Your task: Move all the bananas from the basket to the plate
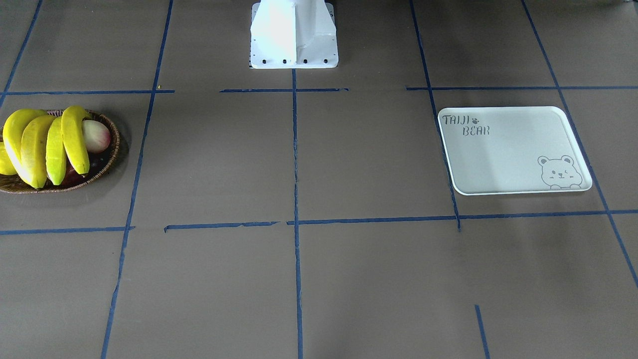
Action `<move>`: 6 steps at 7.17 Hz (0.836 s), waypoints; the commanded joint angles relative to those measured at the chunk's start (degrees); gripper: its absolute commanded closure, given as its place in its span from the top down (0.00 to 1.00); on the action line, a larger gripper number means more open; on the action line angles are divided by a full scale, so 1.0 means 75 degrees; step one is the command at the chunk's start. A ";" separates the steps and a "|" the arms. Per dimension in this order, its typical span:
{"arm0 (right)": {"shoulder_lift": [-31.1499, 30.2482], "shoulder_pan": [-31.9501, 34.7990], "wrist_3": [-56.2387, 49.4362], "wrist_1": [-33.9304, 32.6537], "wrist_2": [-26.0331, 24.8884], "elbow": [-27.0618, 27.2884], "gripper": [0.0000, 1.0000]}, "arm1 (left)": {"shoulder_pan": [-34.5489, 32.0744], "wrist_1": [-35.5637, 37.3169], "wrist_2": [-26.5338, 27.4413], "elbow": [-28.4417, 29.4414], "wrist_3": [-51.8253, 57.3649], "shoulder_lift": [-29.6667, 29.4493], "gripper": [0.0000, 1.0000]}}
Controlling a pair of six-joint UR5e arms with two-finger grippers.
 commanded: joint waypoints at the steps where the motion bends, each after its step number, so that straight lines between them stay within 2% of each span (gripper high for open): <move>1: 0.0023 0.0000 0.0007 0.0000 0.0003 0.0012 1.00 | 0.0001 0.0000 -0.0008 -0.0024 -0.0010 -0.0001 1.00; 6: 0.0059 -0.0012 0.0018 0.0000 -0.0009 0.0444 1.00 | 0.0001 0.0000 -0.0020 -0.0035 -0.0010 -0.0001 1.00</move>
